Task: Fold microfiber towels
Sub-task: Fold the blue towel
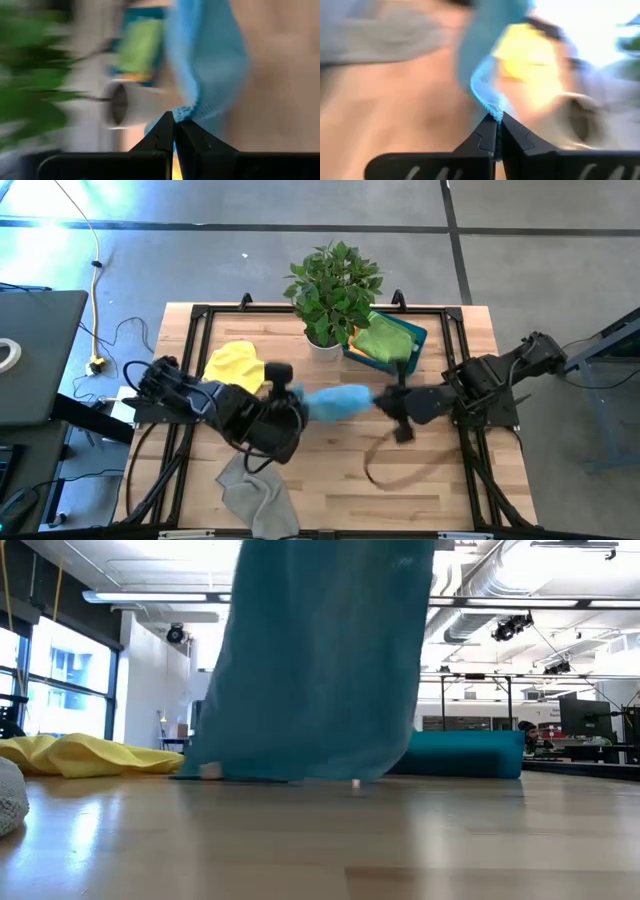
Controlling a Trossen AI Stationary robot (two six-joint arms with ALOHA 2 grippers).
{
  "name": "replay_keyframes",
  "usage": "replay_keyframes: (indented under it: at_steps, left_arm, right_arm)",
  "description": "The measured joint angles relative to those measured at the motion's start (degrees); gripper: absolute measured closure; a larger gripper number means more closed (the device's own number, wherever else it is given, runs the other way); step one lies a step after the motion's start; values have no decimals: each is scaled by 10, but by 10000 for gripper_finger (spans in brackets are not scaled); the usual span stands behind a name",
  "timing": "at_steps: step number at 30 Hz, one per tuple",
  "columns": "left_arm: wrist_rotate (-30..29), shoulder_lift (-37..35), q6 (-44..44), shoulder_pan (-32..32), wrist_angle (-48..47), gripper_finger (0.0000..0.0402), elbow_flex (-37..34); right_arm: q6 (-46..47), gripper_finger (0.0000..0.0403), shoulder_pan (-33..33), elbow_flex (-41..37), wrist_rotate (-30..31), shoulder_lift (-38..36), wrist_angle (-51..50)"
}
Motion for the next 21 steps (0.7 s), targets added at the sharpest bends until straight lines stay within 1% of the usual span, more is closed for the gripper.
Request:
replay_keyframes:
  at_steps: [1, 2, 3, 4, 5, 7, 8, 9, 10, 11, 13, 14, 15, 16, 17, 18, 21]
  left_arm:
    - [27, 0, 12, -3, 0, 401, 0]
    - [26, 0, 35, -5, 0, 401, 0]
    - [-5, 0, 56, -4, 0, 401, 0]
    - [-64, 0, 69, -1, 0, 401, 0]
    - [-139, 0, 73, 3, 0, 401, 0]
    - [-284, 0, 64, 13, 0, 401, 0]
    - [-339, 0, 50, 17, 0, 401, 0]
    - [-360, 0, 35, 19, 0, 401, 0]
    - [-350, 0, 23, 17, 0, 401, 0]
    - [-308, 0, 14, 12, 0, 401, 2]
    - [-157, 0, 2, 0, 0, 401, 10]
    - [-80, 0, 2, -6, 3, 401, 12]
    - [-17, 0, 11, -11, 6, 401, 12]
    - [19, 0, 24, -15, 7, 401, 12]
    - [23, 1, 38, -18, 8, 401, 12]
    - [-3, 2, 46, -19, 8, 401, 12]
    - [-152, 0, 38, -11, 5, 401, 12]
  right_arm:
    - [-21, 402, 0, 0, -39, 0, 0]
    - [-56, 402, -1, 0, -41, 0, 0]
    - [-93, 402, -2, 0, -10, -1, 1]
    - [-123, 402, -5, 0, 53, -2, 8]
    - [-142, 402, -10, 0, 131, -3, 21]
    - [-139, 402, -23, 0, 280, -2, 45]
    - [-111, 402, -29, 0, 325, -2, 49]
    - [-70, 402, -35, 0, 333, -2, 48]
    - [-24, 402, -38, 1, 296, -3, 43]
    - [21, 402, -38, 1, 223, -6, 34]
    - [85, 402, -37, 1, 34, -9, 22]
    - [103, 402, -37, 1, -54, -9, 22]
    - [106, 402, -36, 1, -120, -9, 22]
    - [93, 402, -36, 1, -155, -9, 22]
    - [72, 402, -36, 1, -159, -9, 23]
    - [48, 402, -38, 1, -141, -9, 24]
    - [6, 402, -44, 1, -14, -9, 18]
